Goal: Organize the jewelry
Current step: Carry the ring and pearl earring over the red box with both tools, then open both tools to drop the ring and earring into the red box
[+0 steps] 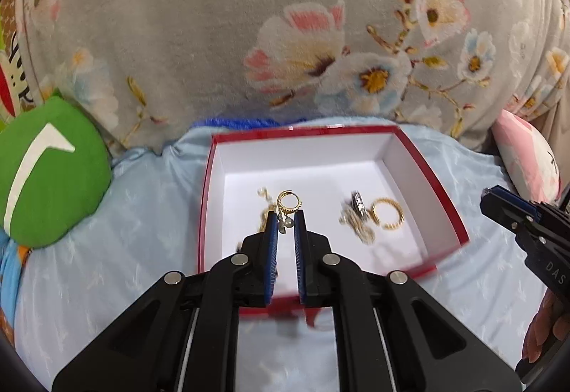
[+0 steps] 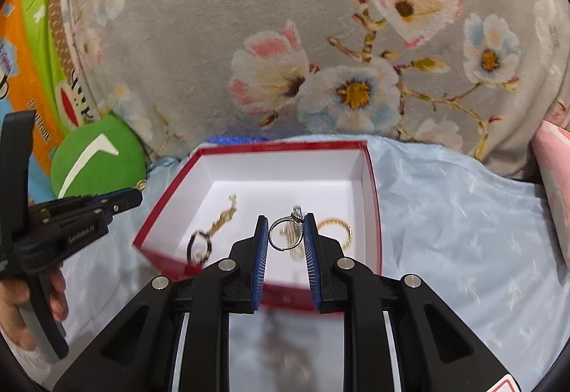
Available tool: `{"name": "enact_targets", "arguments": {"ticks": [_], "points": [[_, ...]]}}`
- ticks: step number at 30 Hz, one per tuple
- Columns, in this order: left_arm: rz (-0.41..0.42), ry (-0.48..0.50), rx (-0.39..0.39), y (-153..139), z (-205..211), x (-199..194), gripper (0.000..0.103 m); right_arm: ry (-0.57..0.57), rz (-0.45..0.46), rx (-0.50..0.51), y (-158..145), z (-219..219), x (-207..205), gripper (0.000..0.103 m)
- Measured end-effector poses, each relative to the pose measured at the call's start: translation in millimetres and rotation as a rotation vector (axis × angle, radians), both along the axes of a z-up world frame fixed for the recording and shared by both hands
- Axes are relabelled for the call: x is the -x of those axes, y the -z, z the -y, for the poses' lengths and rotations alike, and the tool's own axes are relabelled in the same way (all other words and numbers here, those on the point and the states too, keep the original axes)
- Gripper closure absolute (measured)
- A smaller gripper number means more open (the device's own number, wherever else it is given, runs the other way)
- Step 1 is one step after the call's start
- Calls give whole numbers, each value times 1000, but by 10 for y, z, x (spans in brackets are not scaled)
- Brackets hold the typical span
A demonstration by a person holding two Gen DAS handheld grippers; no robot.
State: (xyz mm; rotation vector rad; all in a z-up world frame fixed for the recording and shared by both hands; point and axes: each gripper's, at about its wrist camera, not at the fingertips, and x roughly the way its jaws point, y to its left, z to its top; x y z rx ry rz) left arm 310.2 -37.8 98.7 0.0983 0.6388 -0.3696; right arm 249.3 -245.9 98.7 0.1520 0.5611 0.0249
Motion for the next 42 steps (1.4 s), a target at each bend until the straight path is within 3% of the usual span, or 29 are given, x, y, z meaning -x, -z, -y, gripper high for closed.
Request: {"name": "enact_targets", "arguments": {"ticks": [11, 19, 22, 27, 29, 31, 32, 36, 42], "points": [[4, -17, -20, 161, 322, -933, 94, 22, -37, -12, 176, 154, -1118, 84], [-70, -84, -49, 536, 396, -1411, 94, 24, -103, -6, 502, 116, -1576, 84], [-88, -109, -67, 634, 403, -1515, 94, 42, -128, 42, 579, 81, -1658, 84], [-47, -93, -116, 658, 496, -1482, 90, 41, -144, 91, 600, 1, -1691, 83], [-60, -109, -120, 673, 488, -1499, 83, 60, -145, 64, 605, 55, -1684, 82], [-83, -124, -99, 675, 447, -1529, 62, 67, -153, 63, 608, 64, -1690, 81], [-85, -136, -84, 670, 416, -1534, 61, 65, -155, 67, 610, 56, -1693, 80], [-102, -165, -33, 670, 325, -1554, 60, 66, -151, 72, 609, 46, -1676, 75], [-104, -170, -30, 674, 319, -1556, 60, 69, -145, 74, 607, 45, -1678, 75]]}}
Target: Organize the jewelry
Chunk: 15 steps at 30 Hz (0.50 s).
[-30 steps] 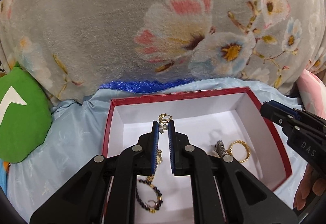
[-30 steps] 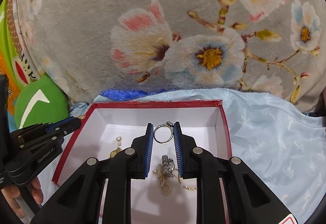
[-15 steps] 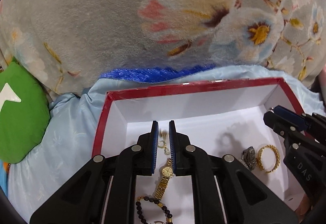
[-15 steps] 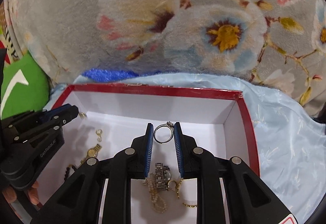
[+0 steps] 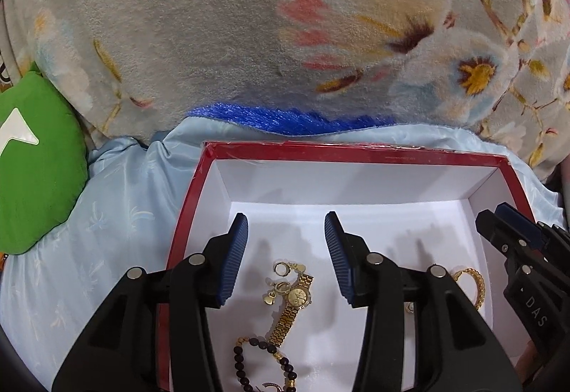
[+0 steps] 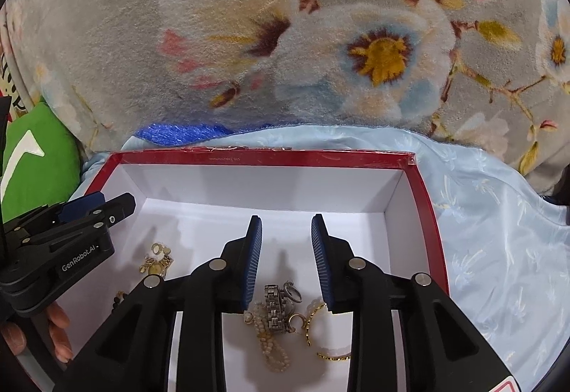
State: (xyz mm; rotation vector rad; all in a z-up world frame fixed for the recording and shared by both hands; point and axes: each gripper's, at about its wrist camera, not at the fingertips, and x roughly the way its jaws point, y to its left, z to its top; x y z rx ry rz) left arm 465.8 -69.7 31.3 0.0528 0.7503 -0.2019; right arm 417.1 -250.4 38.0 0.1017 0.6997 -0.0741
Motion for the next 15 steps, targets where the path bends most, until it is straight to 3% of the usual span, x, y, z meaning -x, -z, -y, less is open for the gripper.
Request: {"name": "enact_targets", "arguments": {"ticks": [12, 14, 15], "points": [[0, 7, -29, 2, 32, 13, 60, 1, 7, 3, 1, -1, 15, 75], [5, -1, -41, -3, 38, 34, 60, 3, 11, 9, 3, -10, 35, 72], [12, -2, -47, -9, 44, 53, 60, 2, 13, 14, 3, -19, 56, 65]]}}
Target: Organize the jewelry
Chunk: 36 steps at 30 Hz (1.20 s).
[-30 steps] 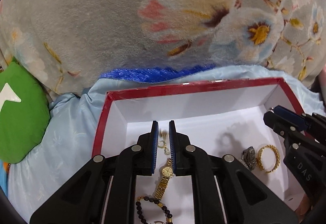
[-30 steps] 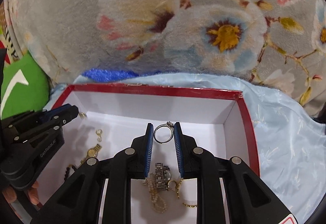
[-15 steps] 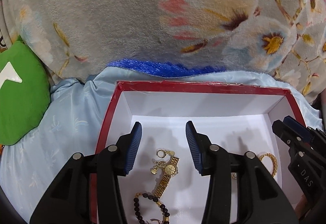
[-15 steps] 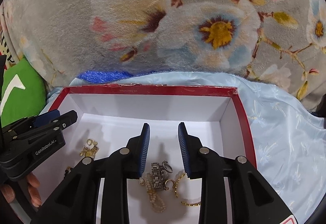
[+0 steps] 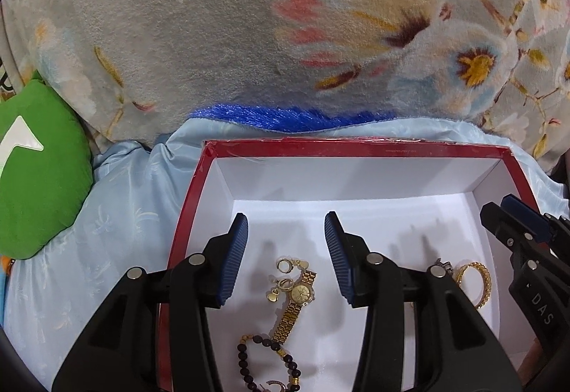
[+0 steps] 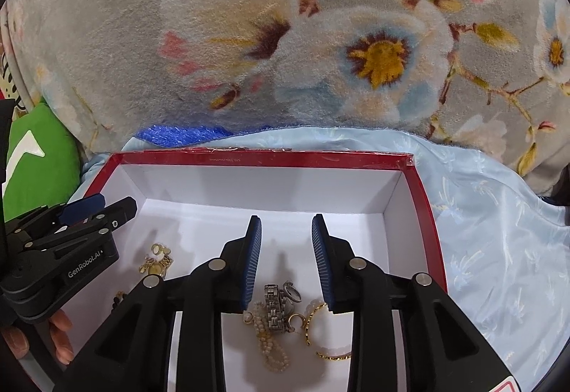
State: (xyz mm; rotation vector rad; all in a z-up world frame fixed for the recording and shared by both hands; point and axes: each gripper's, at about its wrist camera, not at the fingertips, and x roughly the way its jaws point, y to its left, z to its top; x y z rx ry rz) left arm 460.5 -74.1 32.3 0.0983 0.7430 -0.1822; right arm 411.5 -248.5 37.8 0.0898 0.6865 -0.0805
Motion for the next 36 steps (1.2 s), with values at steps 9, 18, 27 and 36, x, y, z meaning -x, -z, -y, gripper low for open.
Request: {"name": "enact_targets", "arguments": {"ticks": [9, 18, 27, 36], "points": [[86, -39, -41, -182, -113, 639, 33, 29, 51, -100, -221, 21, 696, 43], [17, -84, 7, -72, -422, 1333, 33, 78, 38, -86, 44, -78, 1397, 43], [9, -69, -9, -54, -417, 1474, 31, 115, 4, -54, 107, -120, 1480, 42], [-23, -45, -55, -52, -440, 1501, 19, 108, -84, -54, 190, -117, 1419, 37]]}}
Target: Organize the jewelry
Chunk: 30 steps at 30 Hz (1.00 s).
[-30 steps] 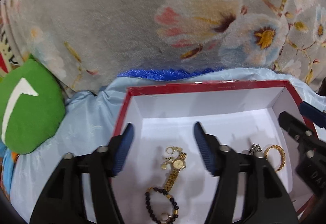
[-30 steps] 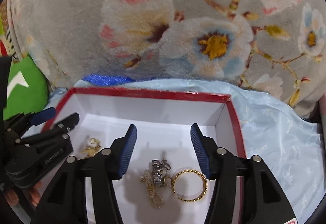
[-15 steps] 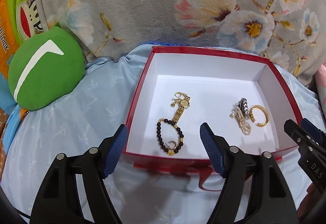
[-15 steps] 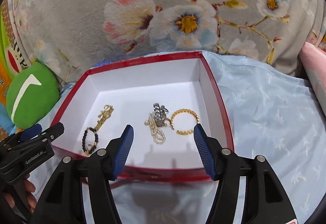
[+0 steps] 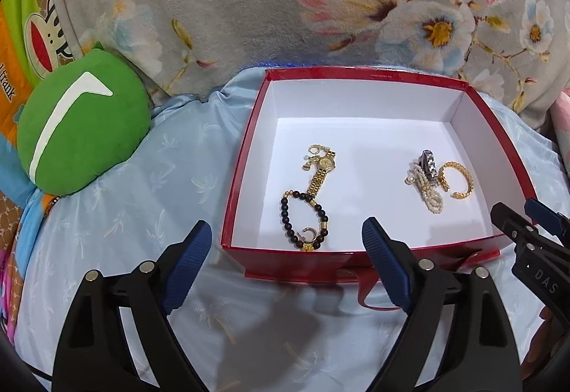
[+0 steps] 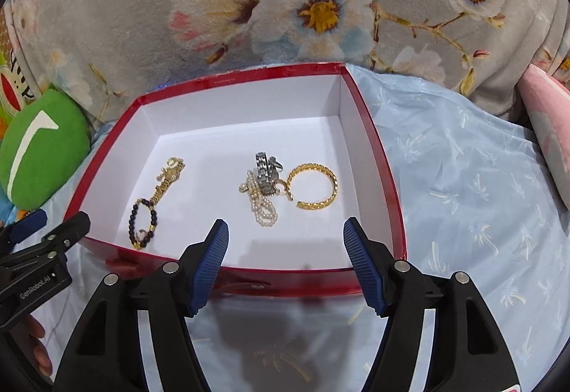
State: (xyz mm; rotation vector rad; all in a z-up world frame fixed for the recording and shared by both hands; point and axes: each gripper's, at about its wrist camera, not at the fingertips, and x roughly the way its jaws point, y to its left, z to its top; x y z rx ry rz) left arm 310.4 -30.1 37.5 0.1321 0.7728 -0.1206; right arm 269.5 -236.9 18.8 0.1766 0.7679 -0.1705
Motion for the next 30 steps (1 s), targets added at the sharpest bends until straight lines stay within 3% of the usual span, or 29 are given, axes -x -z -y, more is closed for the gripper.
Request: {"name": "enact_targets", "arguments": {"ticks": [30], "points": [[-23, -4, 5, 79, 42, -10, 15, 0, -10, 61, 62, -88, 16, 27]]}}
